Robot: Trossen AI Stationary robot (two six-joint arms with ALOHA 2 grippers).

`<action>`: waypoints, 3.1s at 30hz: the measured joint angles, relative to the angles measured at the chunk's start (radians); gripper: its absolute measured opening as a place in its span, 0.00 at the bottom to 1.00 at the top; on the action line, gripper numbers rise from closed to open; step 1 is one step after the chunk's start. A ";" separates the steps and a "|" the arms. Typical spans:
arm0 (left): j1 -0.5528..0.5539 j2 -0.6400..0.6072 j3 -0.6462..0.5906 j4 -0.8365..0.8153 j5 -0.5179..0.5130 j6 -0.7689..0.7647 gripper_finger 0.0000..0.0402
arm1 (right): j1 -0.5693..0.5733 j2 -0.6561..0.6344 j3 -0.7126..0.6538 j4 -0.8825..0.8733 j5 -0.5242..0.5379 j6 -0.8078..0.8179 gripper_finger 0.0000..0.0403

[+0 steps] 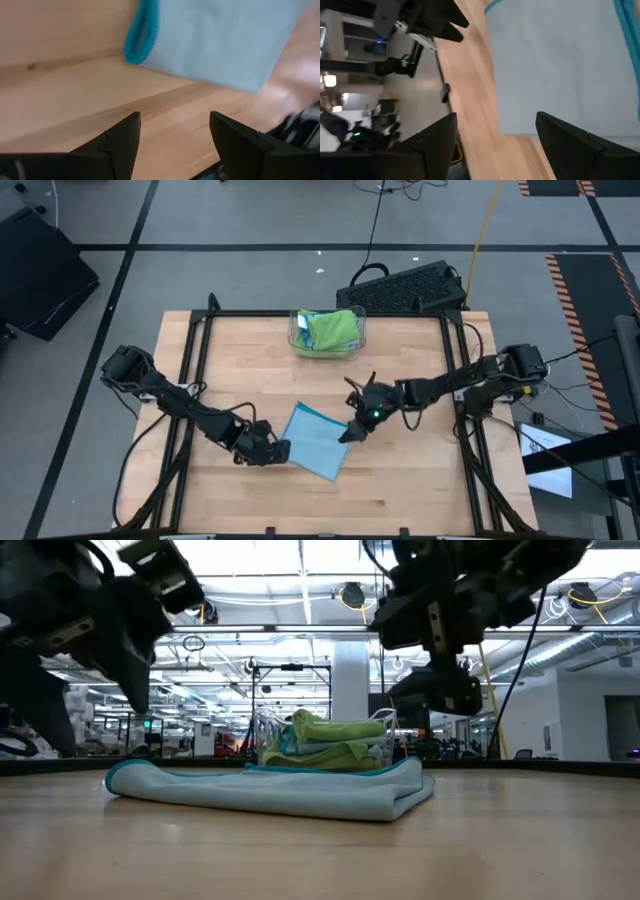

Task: Fold microfiber towels
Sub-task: Fold the blue microfiber cloth

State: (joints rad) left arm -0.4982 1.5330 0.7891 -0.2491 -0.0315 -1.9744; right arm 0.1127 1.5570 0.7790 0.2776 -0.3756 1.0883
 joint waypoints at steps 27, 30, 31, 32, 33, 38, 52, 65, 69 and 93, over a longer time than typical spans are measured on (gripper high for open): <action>0.013 0.136 -0.075 0.203 -0.112 -0.132 0.59 | -0.341 0.353 0.757 -0.692 -0.149 -0.628 0.77; 0.025 0.152 -0.073 0.178 -0.114 -0.136 0.59 | -0.332 0.354 0.757 -0.702 -0.137 -0.623 0.76; 0.031 0.153 -0.071 0.165 -0.116 -0.129 0.59 | -0.327 0.354 0.757 -0.708 -0.127 -0.617 0.76; 0.040 0.153 -0.071 0.157 -0.114 -0.118 0.59 | -0.323 0.354 0.757 -0.710 -0.122 -0.613 0.76; 0.049 0.152 -0.071 0.149 -0.111 -0.095 0.59 | -0.319 0.354 0.757 -0.709 -0.122 -0.606 0.76; 0.123 0.149 -0.072 0.145 -0.130 0.128 0.59 | -0.291 0.353 0.757 -0.722 -0.123 -0.600 0.76; 0.255 0.150 -0.075 0.162 -0.006 0.427 0.59 | -0.263 0.353 0.757 -0.776 -0.106 -0.558 0.75; 0.255 0.151 -0.080 0.137 -0.010 0.542 0.21 | -0.345 0.380 0.757 -0.855 -0.008 -0.489 0.75; 0.255 0.153 -0.081 0.136 -0.021 0.564 0.11 | -0.333 0.403 0.757 -0.948 0.013 -0.520 0.75; 0.256 0.154 -0.081 0.145 -0.020 0.743 0.01 | -0.335 0.423 0.540 -0.638 0.088 -0.432 0.76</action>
State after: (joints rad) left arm -0.2424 1.6867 0.7082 -0.1039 -0.0517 -1.2317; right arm -0.2226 1.9804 1.3187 -0.3600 -0.2874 0.6562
